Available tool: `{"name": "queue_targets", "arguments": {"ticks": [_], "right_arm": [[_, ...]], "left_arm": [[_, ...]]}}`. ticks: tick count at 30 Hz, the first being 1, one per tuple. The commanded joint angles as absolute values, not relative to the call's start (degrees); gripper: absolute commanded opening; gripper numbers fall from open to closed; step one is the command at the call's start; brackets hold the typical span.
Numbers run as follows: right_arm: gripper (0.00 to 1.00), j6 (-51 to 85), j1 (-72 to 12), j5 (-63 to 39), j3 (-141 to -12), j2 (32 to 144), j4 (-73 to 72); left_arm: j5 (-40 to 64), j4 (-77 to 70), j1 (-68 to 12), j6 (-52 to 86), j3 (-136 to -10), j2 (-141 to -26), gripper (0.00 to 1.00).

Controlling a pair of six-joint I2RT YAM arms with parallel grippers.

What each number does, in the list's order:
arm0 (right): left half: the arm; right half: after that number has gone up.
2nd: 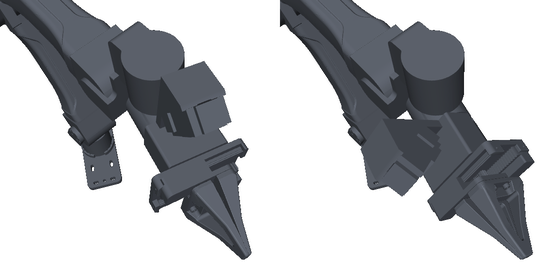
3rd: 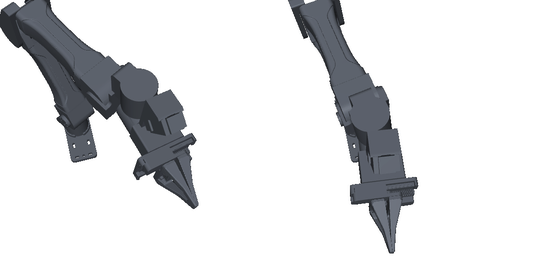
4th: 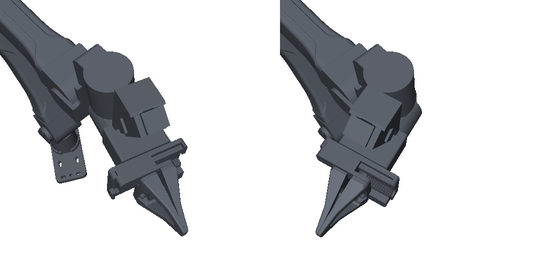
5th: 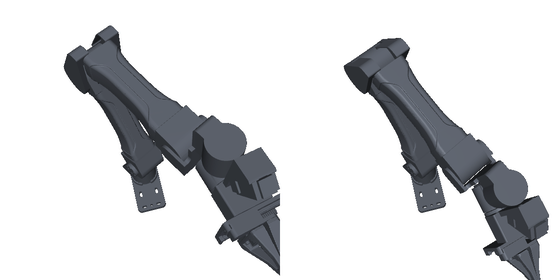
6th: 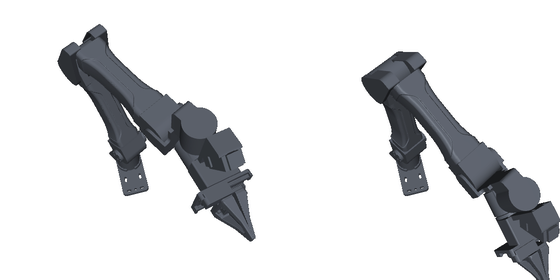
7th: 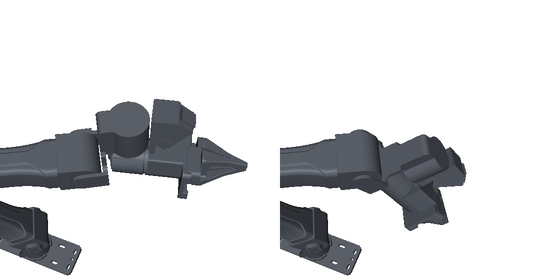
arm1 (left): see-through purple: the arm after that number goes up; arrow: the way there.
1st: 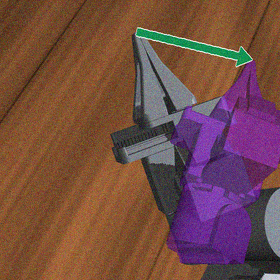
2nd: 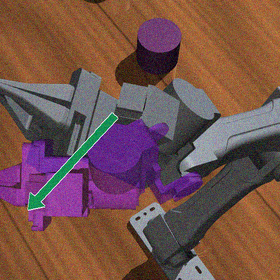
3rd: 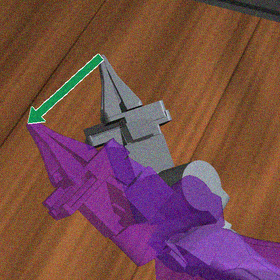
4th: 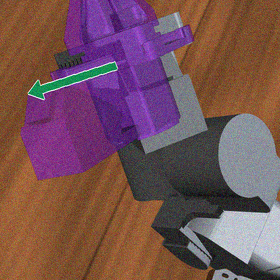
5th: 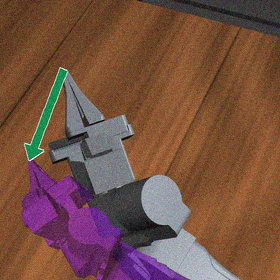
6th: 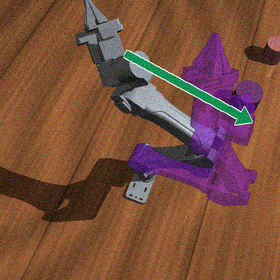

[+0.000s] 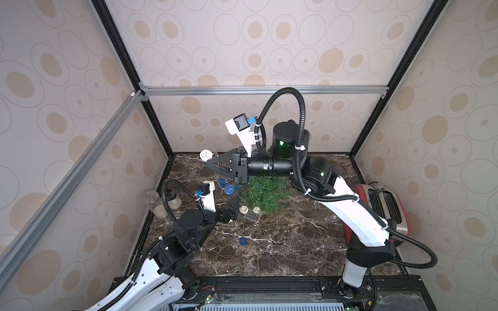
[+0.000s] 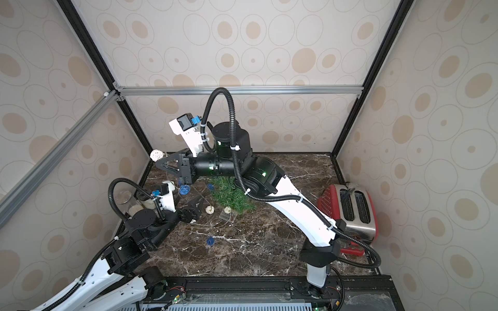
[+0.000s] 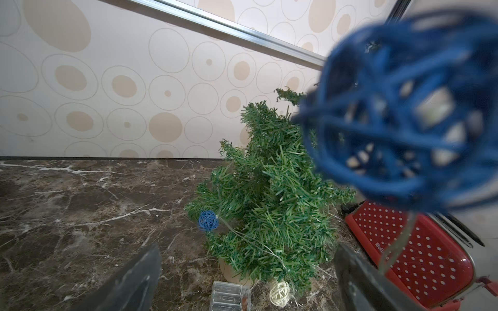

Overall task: Remove string lights from the small christmas tree
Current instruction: Remove the light string from the Christmas tree.

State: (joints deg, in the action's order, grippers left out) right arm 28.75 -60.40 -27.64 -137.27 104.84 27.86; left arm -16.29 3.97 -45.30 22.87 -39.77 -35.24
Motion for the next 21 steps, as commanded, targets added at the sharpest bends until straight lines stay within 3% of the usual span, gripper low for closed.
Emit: {"name": "queue_targets", "arguments": {"ticks": [1, 21], "right_arm": [[0.0, 30.0, -60.1, -29.9, -139.0, 105.9, 26.6], [0.0, 30.5, -58.2, -30.7, -142.2, 108.4, 28.5]], "left_arm": [[-15.7, 2.2, -45.7, 22.3, -42.0, -34.2, 0.99], [-15.8, 9.9, -45.7, 23.6, -45.4, -32.0, 0.99]]}}
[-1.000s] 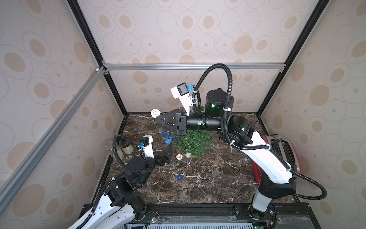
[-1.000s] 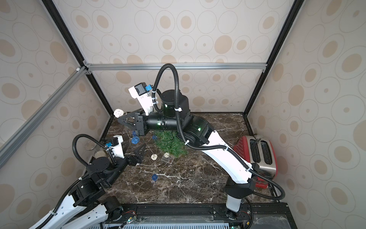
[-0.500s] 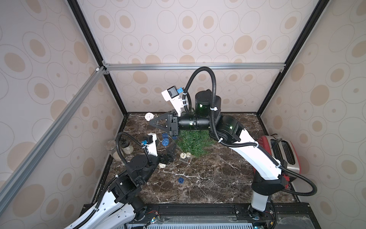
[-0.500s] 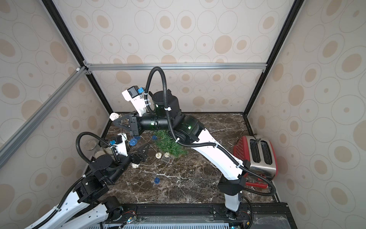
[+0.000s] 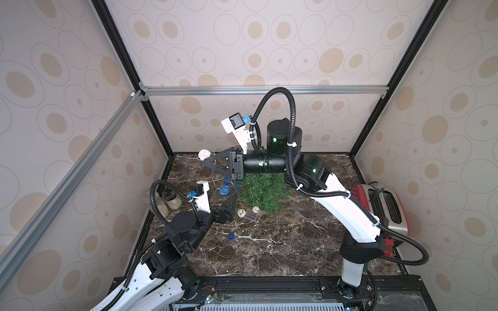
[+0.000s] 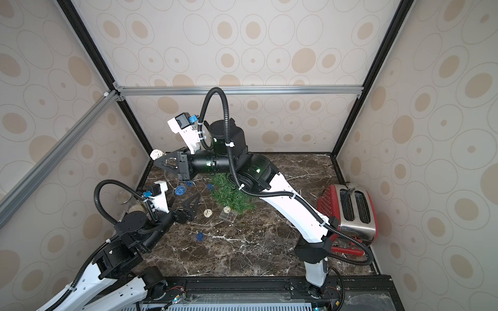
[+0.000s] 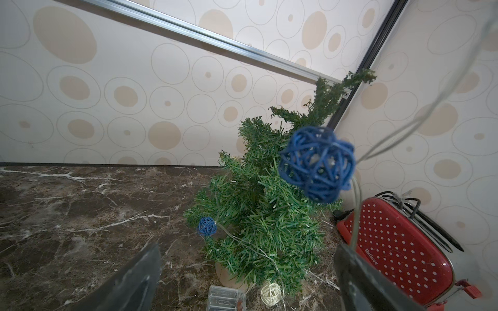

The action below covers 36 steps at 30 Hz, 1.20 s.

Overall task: Remove string lights from the small christmas tree
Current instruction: Remove the light string from the Christmas tree.

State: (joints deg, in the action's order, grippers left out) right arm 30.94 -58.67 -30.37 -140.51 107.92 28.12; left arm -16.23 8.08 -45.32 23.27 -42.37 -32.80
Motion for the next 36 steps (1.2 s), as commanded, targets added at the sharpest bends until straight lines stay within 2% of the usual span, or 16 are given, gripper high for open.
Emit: {"name": "queue_targets", "arguments": {"ticks": [1, 10, 19, 25, 28, 32, 36], "right_arm": [[0.0, 30.7, -57.9, -30.8, -142.2, 108.5, 28.5], [0.0, 31.9, -58.3, -33.4, -142.1, 109.6, 27.8], [0.0, 32.8, -59.7, -35.6, -142.0, 109.3, 27.1], [0.0, 32.1, -59.8, -36.6, -138.3, 106.2, 25.7], [0.0, 32.1, -59.8, -37.1, -137.1, 105.5, 25.2], [0.0, 30.9, -59.7, -36.7, -136.5, 104.9, 26.2], [0.02, 30.7, -58.7, -35.9, -134.8, 103.9, 26.2]], "left_arm": [[-15.6, 10.2, -45.7, 23.8, -45.2, -31.5, 0.99], [-18.2, 12.1, -45.7, 22.4, -45.2, -30.0, 0.99], [-27.5, 9.8, -45.7, 18.8, -46.5, -35.1, 0.99], [-35.7, 8.1, -45.6, 15.4, -46.8, -35.5, 0.96], [-36.1, 6.7, -45.6, 14.0, -47.7, -37.0, 0.82], [-35.9, 5.5, -45.6, 12.5, -50.1, -39.3, 0.46], [-38.4, 5.3, -45.6, 9.6, -52.6, -40.1, 0.15]]}}
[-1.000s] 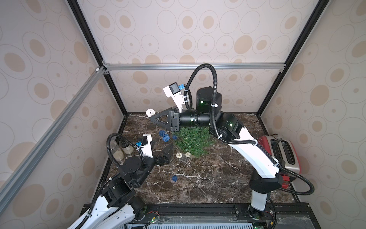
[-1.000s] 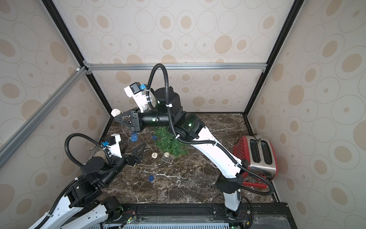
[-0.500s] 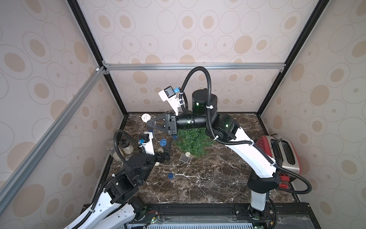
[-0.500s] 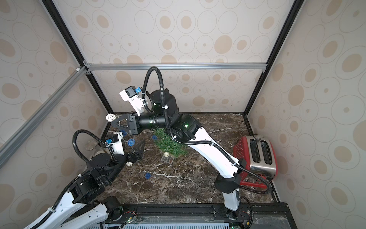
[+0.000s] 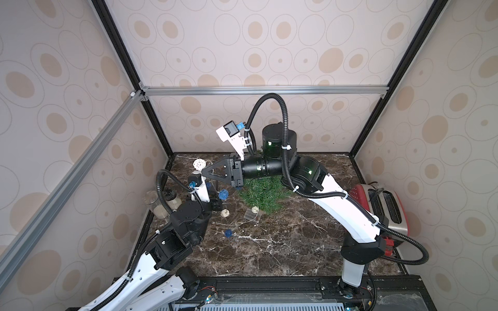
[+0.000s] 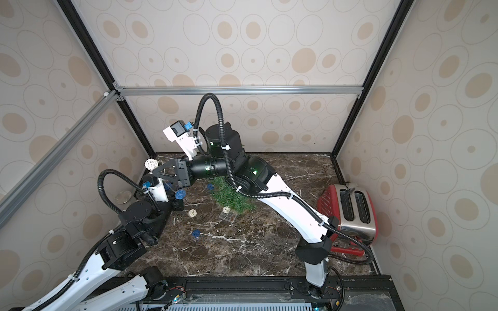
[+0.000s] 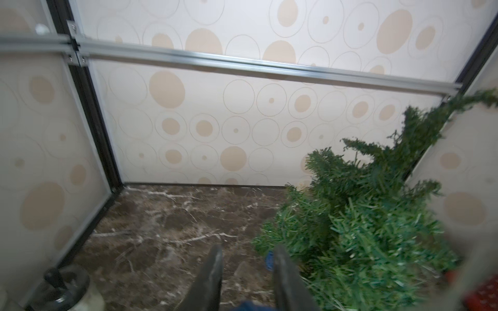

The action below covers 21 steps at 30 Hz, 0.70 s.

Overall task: Remove string lights from the small christmas tree
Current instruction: Remove the light string from the Christmas tree.

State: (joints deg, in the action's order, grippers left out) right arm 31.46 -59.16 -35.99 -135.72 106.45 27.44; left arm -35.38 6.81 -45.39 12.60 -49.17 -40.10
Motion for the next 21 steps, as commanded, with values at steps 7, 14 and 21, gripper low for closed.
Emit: {"name": "queue_targets", "arguments": {"ticks": [7, 14, 21], "right_arm": [[0.25, 32.3, -55.5, -36.0, -132.1, 103.3, 25.8], [0.5, 32.8, -51.3, -36.2, -127.4, 101.2, 25.3], [0.62, 32.3, -47.7, -36.7, -123.6, 97.5, 24.7]], "left_arm": [[-43.3, 7.9, -45.4, 7.8, -58.5, -42.1, 0.0], [-47.6, 12.1, -45.1, 4.4, -69.9, -48.2, 0.0], [-48.7, 12.8, -42.6, 1.5, -78.1, -51.7, 0.0]]}}
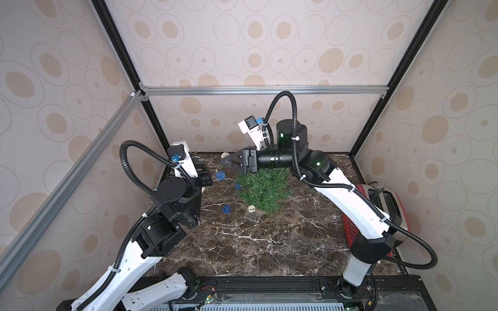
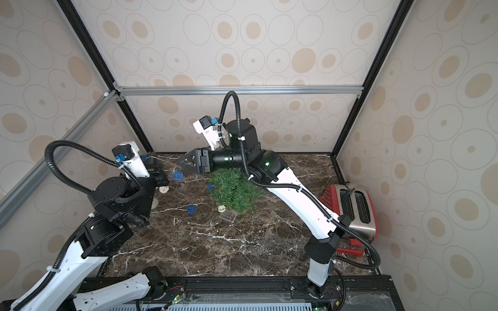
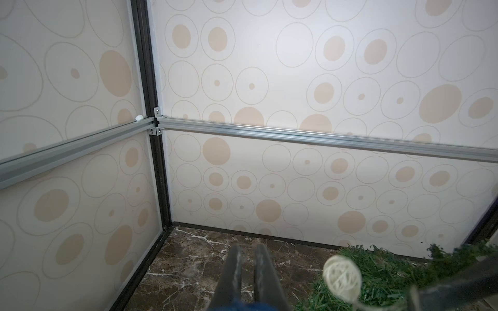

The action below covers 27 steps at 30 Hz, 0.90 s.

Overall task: Remove string lights from the small christmas tree
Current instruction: Remove the light string from the Christmas tree.

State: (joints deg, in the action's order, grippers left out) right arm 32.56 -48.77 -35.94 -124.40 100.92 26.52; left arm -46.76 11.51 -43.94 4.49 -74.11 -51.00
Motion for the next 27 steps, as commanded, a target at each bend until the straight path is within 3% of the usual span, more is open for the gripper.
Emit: {"name": "queue_targets", "arguments": {"ticks": [1, 8, 19, 27], "right_arm": [[0.63, 32.2, -47.2, -36.9, -123.2, 96.9, 24.3], [0.69, 31.3, -45.0, -37.3, -121.4, 93.7, 24.6], [0.7, 30.0, -42.1, -38.1, -118.8, 90.5, 25.4], [0.73, 26.4, -38.7, -40.9, -127.1, 95.3, 31.3]], "left_arm": [[-48.7, 12.9, -42.2, 1.3, -79.4, -52.4, 0.0], [-48.3, 15.3, -39.2, -0.4, -87.9, -57.5, 0.0], [-50.6, 13.0, -38.5, -6.4, -92.9, -61.2, 0.0], [-46.8, 13.4, -31.1, -5.8, -100.0, -67.4, 0.0]]}}
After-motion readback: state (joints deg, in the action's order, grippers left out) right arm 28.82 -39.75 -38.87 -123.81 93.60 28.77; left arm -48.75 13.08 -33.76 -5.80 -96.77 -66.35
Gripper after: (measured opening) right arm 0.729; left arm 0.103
